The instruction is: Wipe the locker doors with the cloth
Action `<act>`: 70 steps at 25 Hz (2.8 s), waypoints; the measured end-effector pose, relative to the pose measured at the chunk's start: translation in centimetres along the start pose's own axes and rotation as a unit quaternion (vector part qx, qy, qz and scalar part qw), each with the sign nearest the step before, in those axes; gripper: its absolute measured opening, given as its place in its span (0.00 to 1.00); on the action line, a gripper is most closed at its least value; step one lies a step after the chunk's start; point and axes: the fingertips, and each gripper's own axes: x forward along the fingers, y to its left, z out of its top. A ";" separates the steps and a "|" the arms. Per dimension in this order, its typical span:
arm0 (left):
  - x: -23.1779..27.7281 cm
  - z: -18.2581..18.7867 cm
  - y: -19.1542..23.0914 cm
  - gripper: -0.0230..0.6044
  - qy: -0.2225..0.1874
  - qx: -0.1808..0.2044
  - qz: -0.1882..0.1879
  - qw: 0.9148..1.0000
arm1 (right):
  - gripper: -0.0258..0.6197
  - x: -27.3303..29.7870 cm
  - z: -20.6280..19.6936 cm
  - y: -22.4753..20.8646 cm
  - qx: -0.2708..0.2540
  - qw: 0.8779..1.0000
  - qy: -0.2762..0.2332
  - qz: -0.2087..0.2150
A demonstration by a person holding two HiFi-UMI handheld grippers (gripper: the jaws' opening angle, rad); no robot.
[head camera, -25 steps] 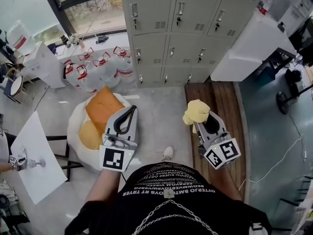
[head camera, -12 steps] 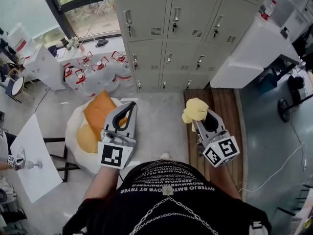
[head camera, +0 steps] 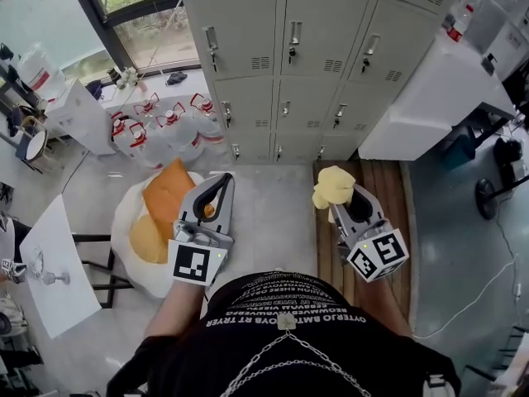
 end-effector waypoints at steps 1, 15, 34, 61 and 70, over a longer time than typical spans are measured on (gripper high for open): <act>0.2 -0.2 -0.2 0.04 0.003 0.001 -0.001 1.000 | 0.21 -0.1 0.0 -0.3 0.000 1.000 0.000 0.000; 0.6 0.2 -1.1 0.04 0.016 0.003 -0.003 1.000 | 0.21 -1.3 -1.2 -1.0 0.022 1.000 -0.002 -0.008; 7.3 -2.1 7.5 0.05 0.017 0.009 -0.012 1.000 | 0.21 9.2 -0.7 -2.6 0.001 1.000 0.007 -0.030; 16.0 -7.1 21.0 0.05 0.031 -0.008 -0.028 0.999 | 0.21 25.5 0.1 -4.4 -0.001 0.999 0.034 -0.043; 17.4 -7.7 26.1 0.05 0.020 -0.005 -0.029 0.999 | 0.21 30.4 0.8 -3.5 -0.006 0.998 0.032 -0.050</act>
